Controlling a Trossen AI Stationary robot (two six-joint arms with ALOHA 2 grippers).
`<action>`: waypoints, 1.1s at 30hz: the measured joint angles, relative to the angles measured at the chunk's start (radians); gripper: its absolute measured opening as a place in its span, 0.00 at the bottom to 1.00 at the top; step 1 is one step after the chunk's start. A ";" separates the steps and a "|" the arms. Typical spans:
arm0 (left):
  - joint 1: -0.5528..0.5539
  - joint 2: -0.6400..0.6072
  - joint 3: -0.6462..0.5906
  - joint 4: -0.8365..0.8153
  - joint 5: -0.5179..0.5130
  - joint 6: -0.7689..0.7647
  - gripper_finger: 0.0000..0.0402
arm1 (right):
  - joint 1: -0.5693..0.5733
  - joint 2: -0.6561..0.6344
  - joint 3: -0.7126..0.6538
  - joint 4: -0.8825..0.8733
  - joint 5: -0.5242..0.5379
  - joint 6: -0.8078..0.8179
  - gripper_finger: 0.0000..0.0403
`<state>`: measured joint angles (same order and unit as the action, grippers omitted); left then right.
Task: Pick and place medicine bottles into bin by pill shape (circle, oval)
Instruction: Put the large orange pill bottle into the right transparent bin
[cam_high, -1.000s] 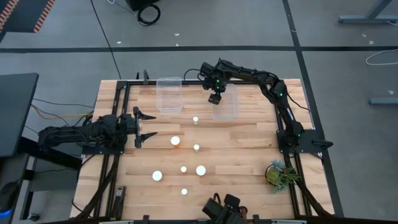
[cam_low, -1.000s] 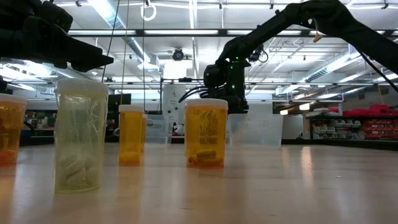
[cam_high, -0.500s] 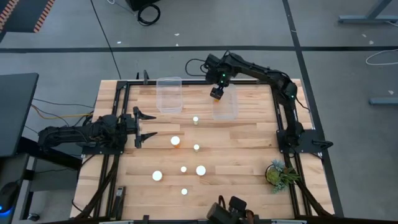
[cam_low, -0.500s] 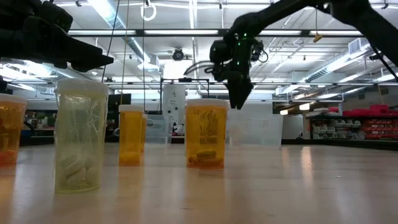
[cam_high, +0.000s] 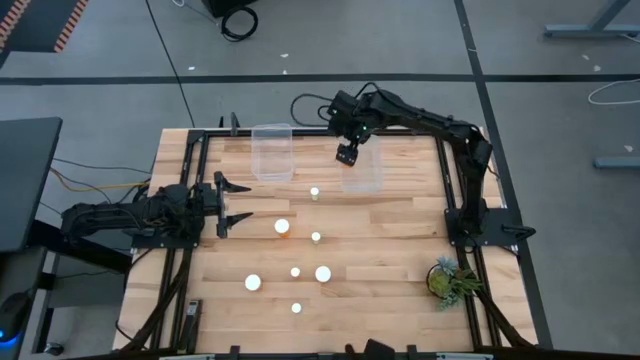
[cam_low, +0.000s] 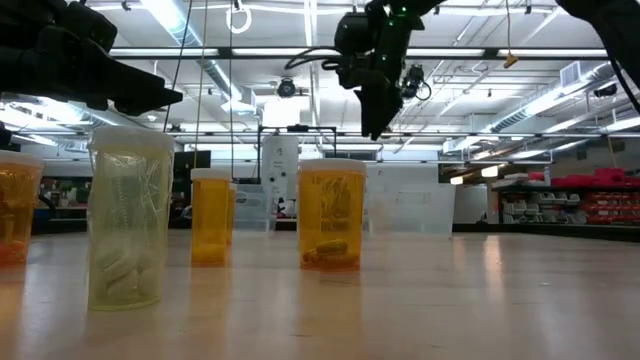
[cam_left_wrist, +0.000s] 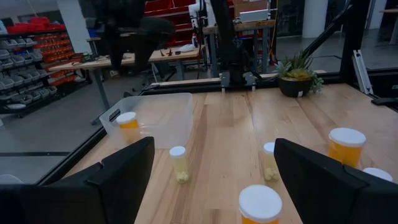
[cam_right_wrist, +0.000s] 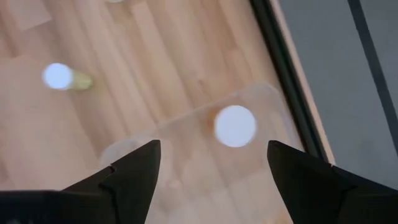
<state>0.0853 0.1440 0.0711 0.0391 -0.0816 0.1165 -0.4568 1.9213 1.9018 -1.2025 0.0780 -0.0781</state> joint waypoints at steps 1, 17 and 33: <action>0.000 0.000 0.000 0.000 0.000 0.000 0.85 | 0.014 0.000 0.000 0.000 0.000 0.000 0.75; 0.000 0.000 0.000 0.000 0.000 0.000 0.85 | 0.223 0.001 0.000 0.028 0.000 0.025 0.75; 0.000 0.000 0.000 0.000 0.000 0.000 0.85 | 0.396 0.003 -0.170 0.166 -0.066 0.019 0.75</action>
<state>0.0856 0.1436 0.0715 0.0391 -0.0815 0.1165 -0.0612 1.9240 1.7314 -1.0363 0.0125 -0.0594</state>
